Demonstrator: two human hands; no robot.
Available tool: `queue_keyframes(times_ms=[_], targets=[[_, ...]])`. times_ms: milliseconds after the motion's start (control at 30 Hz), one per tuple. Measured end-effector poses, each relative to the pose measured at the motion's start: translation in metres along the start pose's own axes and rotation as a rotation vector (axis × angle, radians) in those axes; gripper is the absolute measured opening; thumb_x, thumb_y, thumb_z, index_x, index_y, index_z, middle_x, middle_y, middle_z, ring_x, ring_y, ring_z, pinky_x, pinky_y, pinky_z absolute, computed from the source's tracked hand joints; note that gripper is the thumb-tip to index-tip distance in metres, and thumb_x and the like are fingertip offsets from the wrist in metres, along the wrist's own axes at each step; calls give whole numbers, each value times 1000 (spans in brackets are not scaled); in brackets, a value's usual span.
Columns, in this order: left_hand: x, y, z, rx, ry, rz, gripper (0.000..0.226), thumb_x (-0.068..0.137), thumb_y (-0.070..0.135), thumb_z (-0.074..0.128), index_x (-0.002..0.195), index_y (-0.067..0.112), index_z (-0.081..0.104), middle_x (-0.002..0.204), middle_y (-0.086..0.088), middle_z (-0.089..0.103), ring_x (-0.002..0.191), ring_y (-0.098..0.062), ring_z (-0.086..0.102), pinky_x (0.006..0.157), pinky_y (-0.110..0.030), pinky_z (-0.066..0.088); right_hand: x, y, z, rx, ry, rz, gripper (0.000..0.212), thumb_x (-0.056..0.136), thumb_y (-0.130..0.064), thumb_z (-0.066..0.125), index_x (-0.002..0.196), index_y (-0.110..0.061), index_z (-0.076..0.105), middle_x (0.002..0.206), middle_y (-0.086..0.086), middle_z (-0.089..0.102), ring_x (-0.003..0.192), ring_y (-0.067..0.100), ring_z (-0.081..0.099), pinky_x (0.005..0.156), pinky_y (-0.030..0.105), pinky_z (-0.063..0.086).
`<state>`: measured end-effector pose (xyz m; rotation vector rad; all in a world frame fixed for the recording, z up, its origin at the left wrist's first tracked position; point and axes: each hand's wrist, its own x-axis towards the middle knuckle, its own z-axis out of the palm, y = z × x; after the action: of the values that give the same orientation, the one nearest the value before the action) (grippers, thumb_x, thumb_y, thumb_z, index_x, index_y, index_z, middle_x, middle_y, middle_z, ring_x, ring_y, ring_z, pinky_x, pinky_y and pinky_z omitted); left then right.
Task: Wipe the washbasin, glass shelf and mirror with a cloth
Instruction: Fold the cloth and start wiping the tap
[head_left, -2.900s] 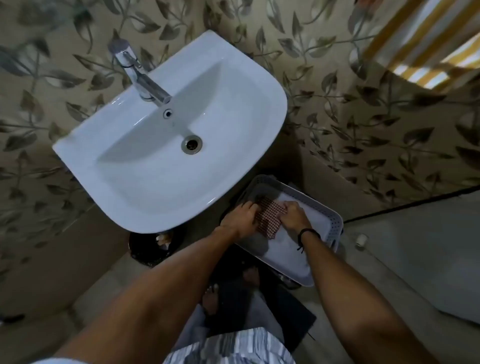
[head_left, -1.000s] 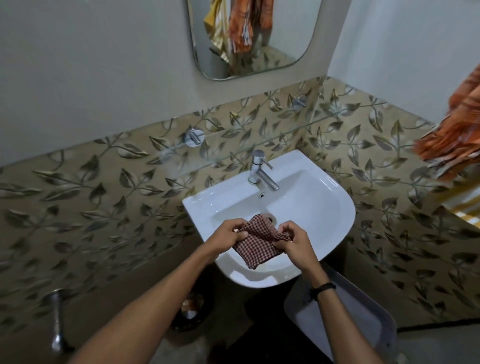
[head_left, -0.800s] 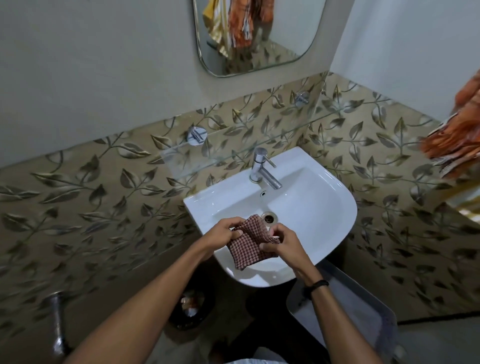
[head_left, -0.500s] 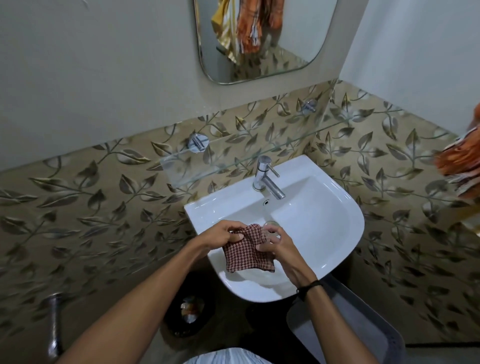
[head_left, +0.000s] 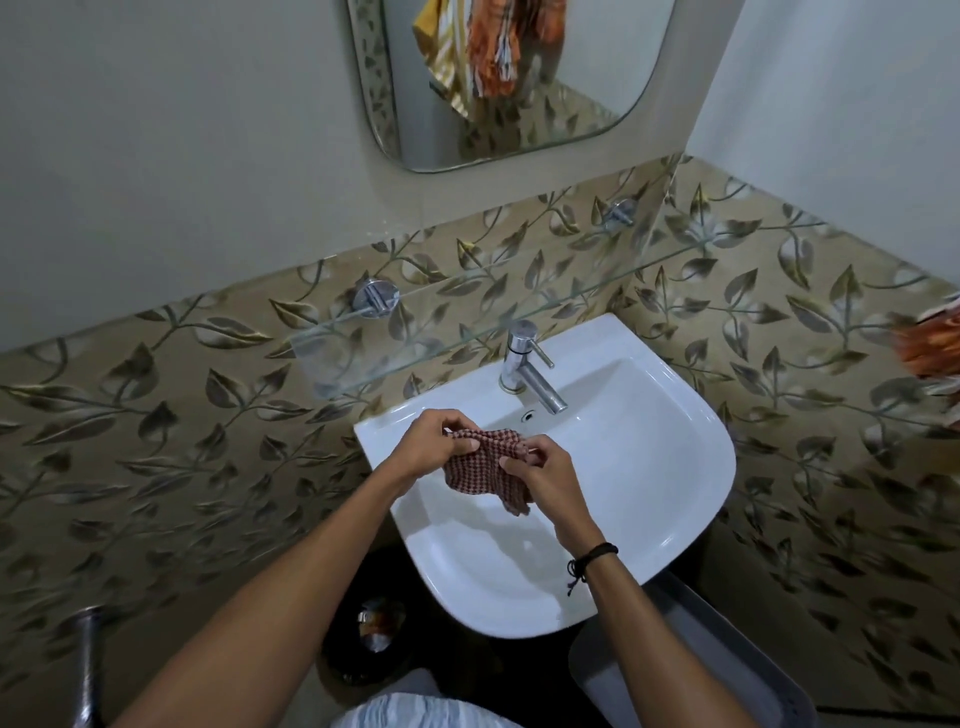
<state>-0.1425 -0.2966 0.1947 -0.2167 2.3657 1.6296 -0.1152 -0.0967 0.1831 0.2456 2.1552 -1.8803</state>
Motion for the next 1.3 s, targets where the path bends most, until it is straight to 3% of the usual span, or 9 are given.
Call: queue_keyframes(times_ms=[200,333,467,633,800,900,967,1067,1300], targets=[[50,1,-25,49,289,89,27,82,13,79,88,38,70,106,-1,72,105,-22,65,96,-39,53,41,-31,38,250,-52,80,21,95,-6,63,112,-9,52,105,6,72,92,22,69,68,33,58],[71,-6,-29,215,401,80,28,89,15,68,117,12,66,117,-6,66,108,-24,62,97,-38,51,85,-32,54,57,56,47,21,92,-10,62,110,-16,53,114,11,69,102,26,67,85,47,58],[69,-17,-15,364,182,159,32,90,9,63,121,17,65,123,0,64,114,-15,58,98,-28,48,101,-34,58,-497,184,-71,18,89,-18,60,105,-24,55,101,-1,68,95,24,66,76,37,52],[74,-31,10,439,54,164,55,96,17,56,149,14,41,155,0,34,143,-20,31,116,-31,28,97,-27,60,-1006,215,-126,37,89,-29,58,121,-11,55,112,11,65,99,33,65,73,42,56],[82,-33,29,433,58,152,68,101,38,49,158,15,20,165,-5,13,150,-27,13,120,-40,21,72,-42,55,-1007,400,-255,21,90,-27,49,103,-20,64,97,1,68,85,25,67,62,34,52],[92,-32,36,532,25,141,79,98,44,52,159,14,12,167,-9,7,152,-28,9,123,-42,10,68,-46,35,-1035,619,-395,6,86,-20,63,88,-17,67,86,2,65,76,27,61,58,34,46],[101,-31,40,562,14,130,83,98,48,52,160,13,8,167,-7,6,153,-27,8,124,-43,7,73,-40,16,-1151,679,-396,13,80,-18,72,92,-14,71,87,4,65,77,29,58,61,36,44],[109,-30,44,579,5,120,88,96,49,56,160,12,7,167,-5,9,153,-26,10,124,-44,13,81,-37,-3,-1236,573,-293,16,80,-21,77,96,-17,75,89,3,69,80,31,58,65,37,41],[112,-27,37,691,-44,195,84,97,37,57,160,11,8,167,-5,9,153,-23,7,124,-39,9,94,-33,-7,-1197,429,-223,18,78,3,65,77,-12,75,77,6,59,64,27,47,56,31,28]])
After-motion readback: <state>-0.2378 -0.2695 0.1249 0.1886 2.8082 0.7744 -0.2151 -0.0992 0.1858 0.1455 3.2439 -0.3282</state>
